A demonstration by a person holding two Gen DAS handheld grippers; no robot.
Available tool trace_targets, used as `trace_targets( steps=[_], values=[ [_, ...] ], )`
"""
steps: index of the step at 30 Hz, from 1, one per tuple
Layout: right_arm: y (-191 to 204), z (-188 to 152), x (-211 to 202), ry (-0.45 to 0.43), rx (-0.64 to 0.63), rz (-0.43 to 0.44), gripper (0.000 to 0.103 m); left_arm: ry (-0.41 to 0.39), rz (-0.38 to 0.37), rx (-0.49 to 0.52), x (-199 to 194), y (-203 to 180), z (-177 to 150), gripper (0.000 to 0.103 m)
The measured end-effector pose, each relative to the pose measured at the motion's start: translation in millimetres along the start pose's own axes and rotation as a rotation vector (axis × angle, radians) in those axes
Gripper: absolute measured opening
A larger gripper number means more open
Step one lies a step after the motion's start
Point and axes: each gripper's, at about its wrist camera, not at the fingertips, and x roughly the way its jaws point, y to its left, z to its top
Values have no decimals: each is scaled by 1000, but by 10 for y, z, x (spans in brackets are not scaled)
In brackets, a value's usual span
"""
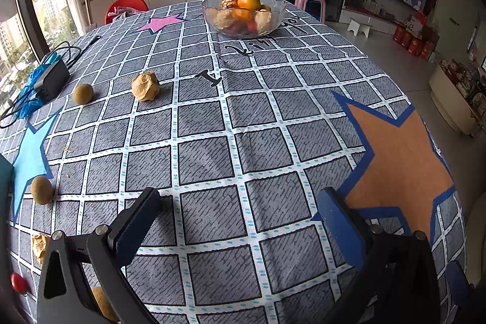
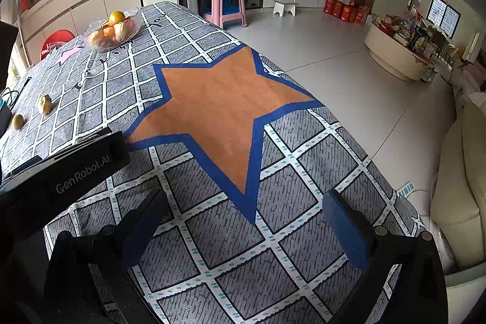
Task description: Organize fruits
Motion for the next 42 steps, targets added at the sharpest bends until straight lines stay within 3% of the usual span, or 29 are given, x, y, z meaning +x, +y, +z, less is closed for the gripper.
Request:
trace_targets(
  steps=[42],
  values=[
    [-14,1,4,4,25,-11,102,0,0,0,-4,1,4,103]
  ],
)
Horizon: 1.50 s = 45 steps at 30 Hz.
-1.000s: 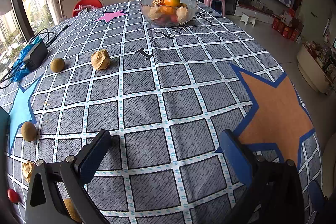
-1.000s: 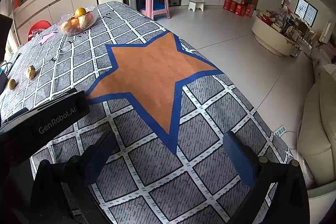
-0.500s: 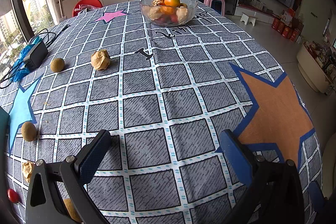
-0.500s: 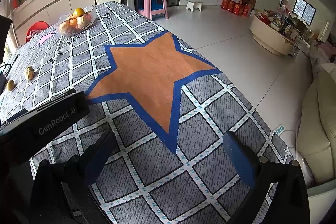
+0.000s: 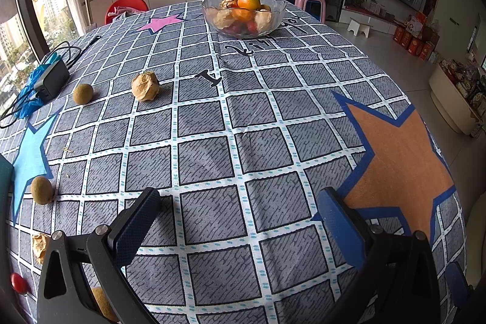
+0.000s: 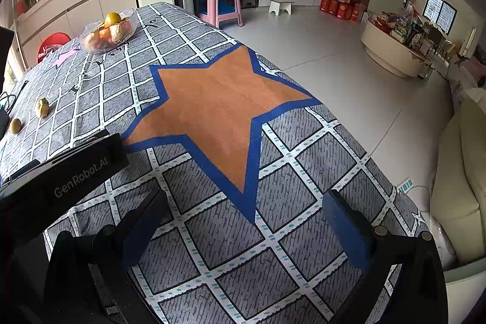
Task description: Organize fruits
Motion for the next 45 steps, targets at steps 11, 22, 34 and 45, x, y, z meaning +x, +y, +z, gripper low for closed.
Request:
trace_targets(
  steps=[11,22,34,45],
  values=[
    [-3,2,6,-1,3,-5,102,0,0,0,4,-3,-4,103],
    [15,-9,2,0,14,-14,102,0,0,0,1,-1,-1,103],
    [-14,-9,6,2,21,-4,102,0,0,0,1,-1,-2,103],
    [-8,-8,6,3,23,-2,102,0,0,0,2,-1,-2,103]
  ],
)
